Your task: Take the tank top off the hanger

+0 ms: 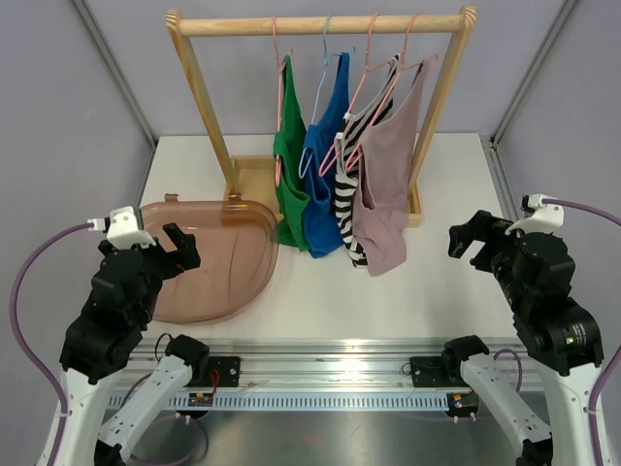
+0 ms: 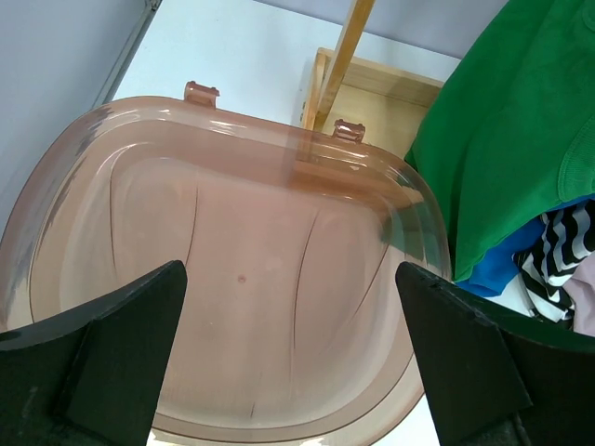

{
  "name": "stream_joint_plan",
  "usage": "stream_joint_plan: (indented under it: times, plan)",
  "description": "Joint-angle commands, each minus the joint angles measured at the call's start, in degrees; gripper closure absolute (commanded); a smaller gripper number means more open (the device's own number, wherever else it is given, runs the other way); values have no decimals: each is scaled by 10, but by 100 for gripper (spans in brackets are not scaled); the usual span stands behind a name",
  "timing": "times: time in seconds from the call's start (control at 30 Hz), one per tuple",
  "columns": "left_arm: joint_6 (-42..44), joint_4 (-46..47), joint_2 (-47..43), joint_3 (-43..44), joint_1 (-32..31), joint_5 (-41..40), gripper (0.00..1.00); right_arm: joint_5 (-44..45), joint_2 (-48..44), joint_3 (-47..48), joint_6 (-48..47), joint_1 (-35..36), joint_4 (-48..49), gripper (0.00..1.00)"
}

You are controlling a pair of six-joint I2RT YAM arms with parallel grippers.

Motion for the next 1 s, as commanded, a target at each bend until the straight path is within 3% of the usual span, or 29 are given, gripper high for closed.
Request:
stream_joint_plan:
  times: [0.0,0.2,0.4,0.6,0.8,0.97]
  plan:
    - [-11,17,3,17,-3,11,1,2,-8,-6,11,3,41,1]
    - [-21,26,3,16,-2,51,1,-80,8,-23,50,3,139,0]
    - [-39,38,-2,6,-2,98,1,-187,117,35,97,4,222,1]
    - [-51,72,-16,-30,-2,148,1,-204,234,124,112,3,285,0]
    - [-58,98,-19,-73,-2,166,1,-196,351,226,148,3,311,13]
    - [-54,113,-29,-111,-2,160,1,-246,447,322,164,3,316,22]
